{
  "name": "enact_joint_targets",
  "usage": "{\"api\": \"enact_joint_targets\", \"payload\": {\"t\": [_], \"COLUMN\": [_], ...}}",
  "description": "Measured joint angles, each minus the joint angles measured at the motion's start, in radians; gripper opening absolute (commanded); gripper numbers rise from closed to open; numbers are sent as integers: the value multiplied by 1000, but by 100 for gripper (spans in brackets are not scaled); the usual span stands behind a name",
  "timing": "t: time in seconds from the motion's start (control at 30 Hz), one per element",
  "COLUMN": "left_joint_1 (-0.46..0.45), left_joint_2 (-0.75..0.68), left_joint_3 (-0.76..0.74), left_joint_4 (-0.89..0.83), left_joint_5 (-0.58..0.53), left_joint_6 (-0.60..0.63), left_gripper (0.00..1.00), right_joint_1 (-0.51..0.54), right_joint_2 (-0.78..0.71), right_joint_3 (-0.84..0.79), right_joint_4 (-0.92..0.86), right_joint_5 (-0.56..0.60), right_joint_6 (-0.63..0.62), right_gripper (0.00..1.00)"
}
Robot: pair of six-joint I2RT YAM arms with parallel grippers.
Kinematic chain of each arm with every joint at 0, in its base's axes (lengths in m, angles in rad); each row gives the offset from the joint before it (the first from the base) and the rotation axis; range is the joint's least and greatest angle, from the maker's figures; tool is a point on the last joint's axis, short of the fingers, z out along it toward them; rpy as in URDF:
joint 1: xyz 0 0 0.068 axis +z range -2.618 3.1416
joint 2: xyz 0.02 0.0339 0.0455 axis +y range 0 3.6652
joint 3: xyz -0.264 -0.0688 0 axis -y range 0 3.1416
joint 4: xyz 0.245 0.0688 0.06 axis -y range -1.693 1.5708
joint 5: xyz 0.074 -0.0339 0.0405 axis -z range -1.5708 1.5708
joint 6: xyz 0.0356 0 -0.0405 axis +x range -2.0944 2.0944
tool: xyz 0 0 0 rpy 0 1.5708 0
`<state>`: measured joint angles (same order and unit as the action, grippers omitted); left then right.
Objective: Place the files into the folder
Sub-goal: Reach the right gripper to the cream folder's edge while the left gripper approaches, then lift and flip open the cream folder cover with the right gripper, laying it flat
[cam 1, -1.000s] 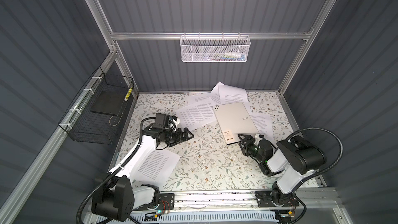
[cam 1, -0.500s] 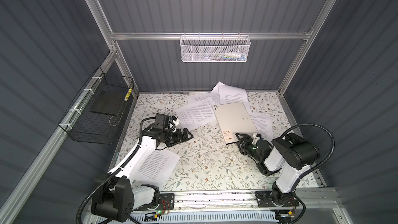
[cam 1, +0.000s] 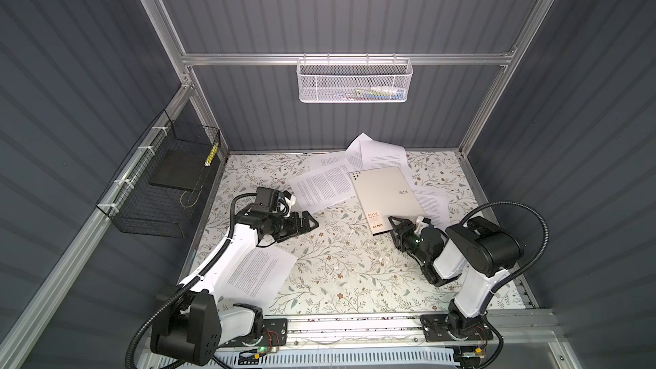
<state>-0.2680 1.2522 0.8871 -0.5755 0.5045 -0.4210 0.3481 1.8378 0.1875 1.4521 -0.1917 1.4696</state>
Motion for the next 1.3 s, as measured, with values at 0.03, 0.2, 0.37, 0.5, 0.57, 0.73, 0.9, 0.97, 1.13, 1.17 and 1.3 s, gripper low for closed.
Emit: {"api": "enact_joint_targets", "payload": {"t": [0.03,0.2,0.37,0.5,0.57,0.73,0.9,0.97,1.13,1.17,1.3], "left_joint_1": [0,0,0,0,0,0,0,0,0,0,0], "left_joint_2": [0,0,0,0,0,0,-2,-5,-22,-27,-47], "left_joint_3": [0,0,0,0,0,0,0,0,0,0,0], "left_joint_4": [0,0,0,0,0,0,0,0,-1,-2,-1], "left_joint_5": [0,-6,-7,-10,-11,-24,-40,-42,-51,-52,-59], "left_joint_6": [0,0,0,0,0,0,3,4,10,10,11], "left_gripper": [100,100,100,100,100,100,100,100,100,100,100], "right_joint_1": [0,0,9,16,20,34,69,87,134,143,226], "right_joint_2": [14,86,90,74,52,-52,-198,-255,-423,-462,-702], "right_joint_3": [6,42,49,45,40,26,-26,-47,-81,-80,-11], "right_joint_4": [0,8,6,2,-2,5,-10,-34,-162,-201,-551], "right_joint_5": [2,9,22,37,43,47,58,69,111,121,215], "right_joint_6": [-3,-11,-37,-76,-95,-145,-154,-154,-171,-183,-314], "right_gripper": [52,42,27,10,2,0,0,0,0,0,0]}}
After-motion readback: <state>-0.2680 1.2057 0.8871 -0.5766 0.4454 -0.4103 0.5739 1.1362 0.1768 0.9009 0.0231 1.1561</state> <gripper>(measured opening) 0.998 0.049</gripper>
